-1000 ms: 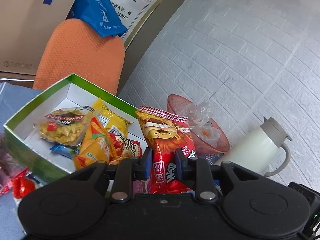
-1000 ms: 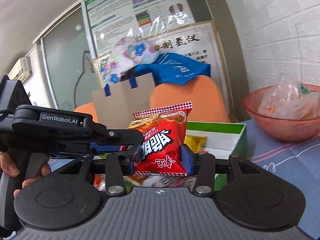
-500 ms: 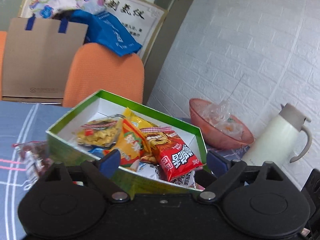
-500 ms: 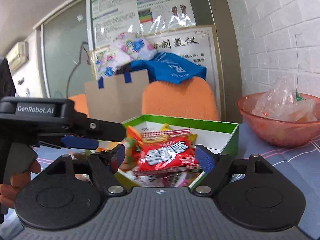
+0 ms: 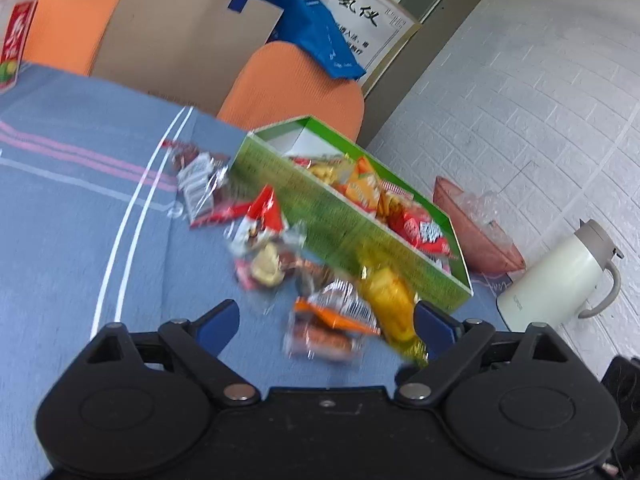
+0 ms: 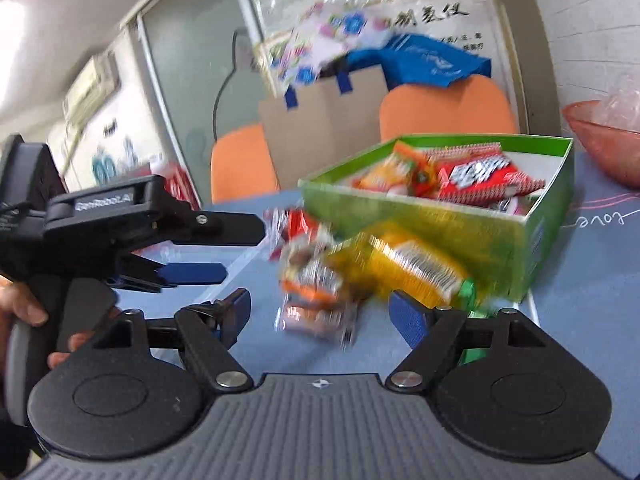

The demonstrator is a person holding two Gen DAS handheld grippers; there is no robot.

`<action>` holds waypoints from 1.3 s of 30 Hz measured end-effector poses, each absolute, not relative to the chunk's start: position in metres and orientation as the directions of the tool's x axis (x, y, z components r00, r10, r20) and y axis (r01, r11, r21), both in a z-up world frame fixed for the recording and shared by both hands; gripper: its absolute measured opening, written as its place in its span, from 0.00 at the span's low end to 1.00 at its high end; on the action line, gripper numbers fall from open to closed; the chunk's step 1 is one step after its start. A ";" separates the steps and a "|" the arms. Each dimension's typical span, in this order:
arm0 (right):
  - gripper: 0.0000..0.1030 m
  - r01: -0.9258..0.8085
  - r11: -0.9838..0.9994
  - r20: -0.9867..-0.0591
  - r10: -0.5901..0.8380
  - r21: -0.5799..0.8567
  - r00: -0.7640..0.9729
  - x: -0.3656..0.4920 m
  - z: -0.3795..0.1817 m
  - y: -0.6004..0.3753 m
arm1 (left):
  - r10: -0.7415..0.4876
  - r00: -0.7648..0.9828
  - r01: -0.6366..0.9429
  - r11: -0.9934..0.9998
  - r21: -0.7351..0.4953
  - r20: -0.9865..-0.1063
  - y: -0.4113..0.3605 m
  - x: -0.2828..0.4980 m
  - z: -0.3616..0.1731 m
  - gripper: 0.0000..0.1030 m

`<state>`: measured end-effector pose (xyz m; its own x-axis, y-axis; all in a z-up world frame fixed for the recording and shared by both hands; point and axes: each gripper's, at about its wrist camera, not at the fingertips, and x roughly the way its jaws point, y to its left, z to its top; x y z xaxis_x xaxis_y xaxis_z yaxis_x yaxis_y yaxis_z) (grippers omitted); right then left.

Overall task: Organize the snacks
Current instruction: 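Move back to the heap and grasp yellow barcode packets with both grippers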

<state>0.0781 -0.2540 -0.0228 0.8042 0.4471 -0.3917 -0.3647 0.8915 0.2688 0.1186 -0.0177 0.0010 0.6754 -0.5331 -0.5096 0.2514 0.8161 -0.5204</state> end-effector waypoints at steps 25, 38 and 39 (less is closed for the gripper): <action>0.43 -0.422 0.892 -0.476 0.445 0.161 0.759 0.081 -0.021 -0.247 | -0.611 0.618 0.316 0.770 -0.555 -0.495 -0.009 0.085 -0.001 0.83; 1.00 -0.248 0.950 -0.474 0.309 0.188 0.824 0.092 -0.022 -0.244 | -0.621 0.601 0.313 0.762 -0.567 -0.503 -0.014 0.079 -0.004 0.74; 1.00 -0.223 0.954 -0.479 0.294 0.202 0.827 0.097 -0.023 -0.245 | -0.619 0.601 0.310 0.764 -0.566 -0.505 -0.014 0.079 -0.004 0.74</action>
